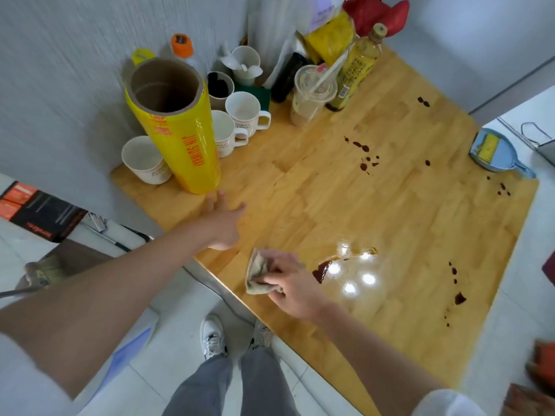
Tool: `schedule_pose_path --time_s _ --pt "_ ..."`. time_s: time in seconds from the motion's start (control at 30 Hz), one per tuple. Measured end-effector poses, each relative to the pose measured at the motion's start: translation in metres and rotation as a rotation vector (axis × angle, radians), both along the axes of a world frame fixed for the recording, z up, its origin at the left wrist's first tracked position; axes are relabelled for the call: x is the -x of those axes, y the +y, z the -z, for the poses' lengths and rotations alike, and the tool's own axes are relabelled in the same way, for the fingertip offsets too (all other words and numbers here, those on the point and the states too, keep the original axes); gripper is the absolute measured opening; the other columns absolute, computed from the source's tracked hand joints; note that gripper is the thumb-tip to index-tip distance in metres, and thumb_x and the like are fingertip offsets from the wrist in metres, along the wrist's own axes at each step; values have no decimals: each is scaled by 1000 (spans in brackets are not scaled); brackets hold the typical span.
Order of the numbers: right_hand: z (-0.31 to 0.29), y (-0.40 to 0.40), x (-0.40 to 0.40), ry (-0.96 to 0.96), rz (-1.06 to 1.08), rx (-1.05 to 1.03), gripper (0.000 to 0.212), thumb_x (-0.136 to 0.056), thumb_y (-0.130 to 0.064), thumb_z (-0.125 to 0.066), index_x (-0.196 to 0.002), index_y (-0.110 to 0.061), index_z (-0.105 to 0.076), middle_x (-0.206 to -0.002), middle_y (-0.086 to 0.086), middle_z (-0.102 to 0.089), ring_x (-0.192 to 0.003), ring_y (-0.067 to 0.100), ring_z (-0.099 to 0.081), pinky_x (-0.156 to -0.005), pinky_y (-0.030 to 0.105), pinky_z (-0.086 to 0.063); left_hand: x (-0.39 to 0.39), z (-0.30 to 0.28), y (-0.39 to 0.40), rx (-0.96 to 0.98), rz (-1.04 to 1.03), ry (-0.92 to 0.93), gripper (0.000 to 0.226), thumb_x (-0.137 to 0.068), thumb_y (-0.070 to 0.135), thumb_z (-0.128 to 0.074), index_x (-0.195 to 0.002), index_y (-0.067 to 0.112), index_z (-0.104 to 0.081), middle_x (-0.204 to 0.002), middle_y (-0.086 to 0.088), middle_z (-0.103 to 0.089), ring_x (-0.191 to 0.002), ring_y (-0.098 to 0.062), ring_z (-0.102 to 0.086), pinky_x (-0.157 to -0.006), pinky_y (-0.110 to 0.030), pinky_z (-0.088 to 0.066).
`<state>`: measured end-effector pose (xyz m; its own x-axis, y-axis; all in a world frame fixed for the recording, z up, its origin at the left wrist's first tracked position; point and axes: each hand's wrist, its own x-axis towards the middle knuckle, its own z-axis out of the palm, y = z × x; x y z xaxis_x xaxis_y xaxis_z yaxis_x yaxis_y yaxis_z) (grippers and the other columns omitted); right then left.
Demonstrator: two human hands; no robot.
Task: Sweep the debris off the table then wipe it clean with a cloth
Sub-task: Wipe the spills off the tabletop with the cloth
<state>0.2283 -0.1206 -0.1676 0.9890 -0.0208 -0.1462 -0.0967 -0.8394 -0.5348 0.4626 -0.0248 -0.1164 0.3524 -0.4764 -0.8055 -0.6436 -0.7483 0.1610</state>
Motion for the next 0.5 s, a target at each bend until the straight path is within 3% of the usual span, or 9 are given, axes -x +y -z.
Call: schedule_pose_path --time_s 0.07,0.1,0.2,0.27,0.3,0.37,0.43,0.5 --pt "-8 -37 25 30 178 -74 24 -86 -30 -58 -100 -23 -76 -110 -10 -59 -95 10 -57 -72 23 -46 5 1 1 3 35 -37 79 -100 25 -43 -155 38 13 -158 -15 31 -146 -43 23 -118 -56 -8" --pt "-11 -62 38 27 386 -61 25 -84 -28 -57 -98 -19 -76 -104 -10 -59 -90 13 -59 -69 23 -42 7 1 2 12 48 -51 82 -100 31 -47 -155 37 13 -158 -17 31 -145 -44 23 -118 -56 -9" --pt "-16 -128 66 71 1253 -80 18 -77 -20 -49 -85 -15 -64 -93 5 -65 -86 35 -66 -65 37 -48 11 3 3 19 78 -90 95 -94 52 -55 -155 35 16 -157 -21 31 -145 -48 21 -118 -57 -11" --pt "-13 -129 60 101 1518 -37 16 -75 -19 -46 -81 -10 -58 -102 13 -63 -94 40 -64 -73 42 -50 10 5 3 11 96 -101 99 -92 55 -56 -154 34 18 -156 -22 31 -144 -49 21 -119 -58 -12" --pt "-12 -117 48 101 1497 26 16 -79 -17 -48 -87 -10 -60 -112 15 -61 -101 39 -61 -81 43 -50 10 6 3 10 100 -100 99 -93 56 -56 -154 34 19 -156 -23 32 -144 -50 21 -119 -58 -11" --pt "-11 -77 26 15 1211 31 18 -82 -17 -51 -98 -20 -58 -118 16 -59 -103 37 -60 -89 43 -50 8 7 1 6 95 -86 93 -95 56 -50 -154 35 19 -156 -22 33 -144 -48 22 -120 -59 -10" --pt "-9 -28 19 54 674 -21 24 -83 -21 -57 -105 -31 -58 -126 12 -60 -109 32 -60 -93 41 -51 5 7 -2 -9 88 -73 84 -99 55 -42 -153 36 19 -156 -20 33 -145 -47 22 -119 -60 -9" --pt "-11 -13 34 97 86 -18 23 -88 -27 -59 -109 -31 -68 -140 0 -53 -120 22 -56 -96 41 -51 6 5 -3 -22 80 -62 80 -101 52 -39 -153 38 19 -156 -18 33 -145 -45 22 -119 -59 -9"
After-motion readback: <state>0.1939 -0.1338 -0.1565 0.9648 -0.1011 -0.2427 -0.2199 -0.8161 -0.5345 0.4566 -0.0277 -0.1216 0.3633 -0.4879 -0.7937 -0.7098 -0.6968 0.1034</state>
